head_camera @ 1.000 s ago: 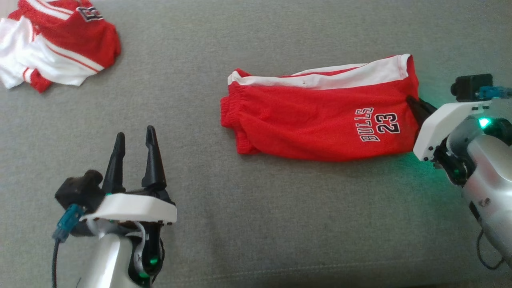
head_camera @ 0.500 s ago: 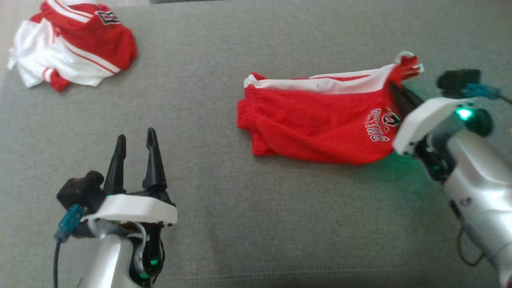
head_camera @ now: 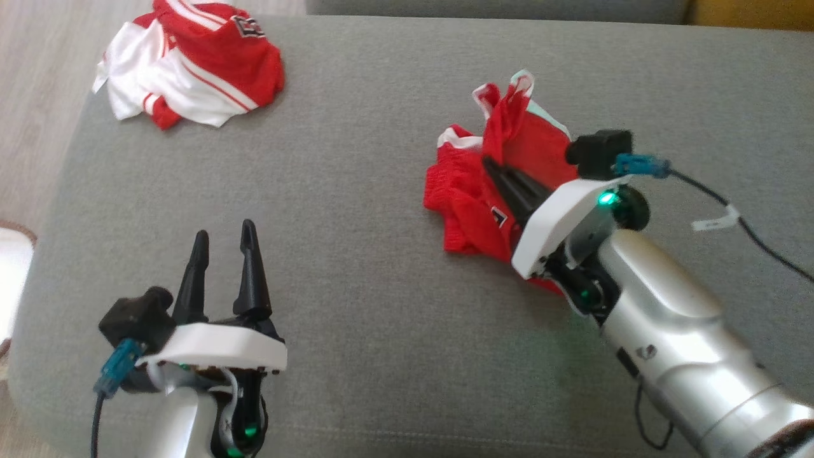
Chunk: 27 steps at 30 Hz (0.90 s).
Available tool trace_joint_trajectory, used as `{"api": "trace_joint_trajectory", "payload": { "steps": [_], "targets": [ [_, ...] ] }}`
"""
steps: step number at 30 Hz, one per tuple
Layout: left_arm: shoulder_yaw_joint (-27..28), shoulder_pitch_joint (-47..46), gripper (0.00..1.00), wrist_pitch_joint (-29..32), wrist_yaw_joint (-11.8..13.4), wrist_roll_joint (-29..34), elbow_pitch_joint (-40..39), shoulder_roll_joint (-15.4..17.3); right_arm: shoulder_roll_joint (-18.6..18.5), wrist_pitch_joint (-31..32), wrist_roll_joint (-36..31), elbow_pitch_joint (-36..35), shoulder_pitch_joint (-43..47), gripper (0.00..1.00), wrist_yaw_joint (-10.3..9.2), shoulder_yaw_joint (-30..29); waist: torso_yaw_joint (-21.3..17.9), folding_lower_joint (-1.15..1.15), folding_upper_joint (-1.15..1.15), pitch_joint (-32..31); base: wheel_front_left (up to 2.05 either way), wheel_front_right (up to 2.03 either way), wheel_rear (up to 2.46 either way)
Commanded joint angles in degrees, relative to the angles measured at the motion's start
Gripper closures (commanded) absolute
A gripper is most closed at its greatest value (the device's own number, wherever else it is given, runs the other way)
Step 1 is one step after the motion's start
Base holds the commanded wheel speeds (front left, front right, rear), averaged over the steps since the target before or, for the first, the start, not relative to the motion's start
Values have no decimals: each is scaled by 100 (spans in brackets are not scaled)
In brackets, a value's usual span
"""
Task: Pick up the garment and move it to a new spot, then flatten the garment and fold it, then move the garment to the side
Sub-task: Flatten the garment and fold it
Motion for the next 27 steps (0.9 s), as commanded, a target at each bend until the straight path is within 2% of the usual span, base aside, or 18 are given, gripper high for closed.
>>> {"api": "trace_joint_trajectory", "payload": {
  "steps": [1, 6, 12, 13, 15, 22, 27],
  "targets": [
    [207, -177, 0, -70, -32, -13, -191, 3, 230, -17, 30, -54, -37, 100, 37, -31, 107, 0, 0, 39, 0, 0, 0],
    [184, -216, 0, -70, -65, -18, -146, -14, 541, -47, 55, 311, -63, 100, 37, -59, 251, 0, 0, 75, 0, 0, 0],
    [155, -218, 0, -70, -70, -24, -108, -27, 709, -139, 78, 736, -96, 100, 37, 79, 342, 0, 0, 56, 0, 0, 0],
    [156, -209, 0, -70, -66, -24, -105, -28, 722, -157, 96, 752, -93, 69, 37, 124, 345, 0, 0, 46, 0, 0, 0],
    [164, -184, 0, -70, -56, -24, -101, -30, 739, -200, 145, 723, -79, 0, 37, 224, 331, 0, 0, 16, 0, 0, 0],
    [152, -67, 0, -70, -44, -28, -80, -33, 733, -539, 328, 338, 51, 0, 37, 431, 142, 0, 0, -134, 0, 0, 0],
    [108, 0, 0, -70, -35, -36, -62, -34, 482, -889, 366, 50, 146, 0, 37, 281, -13, 0, 0, -256, 0, 0, 0]
  ]
}}
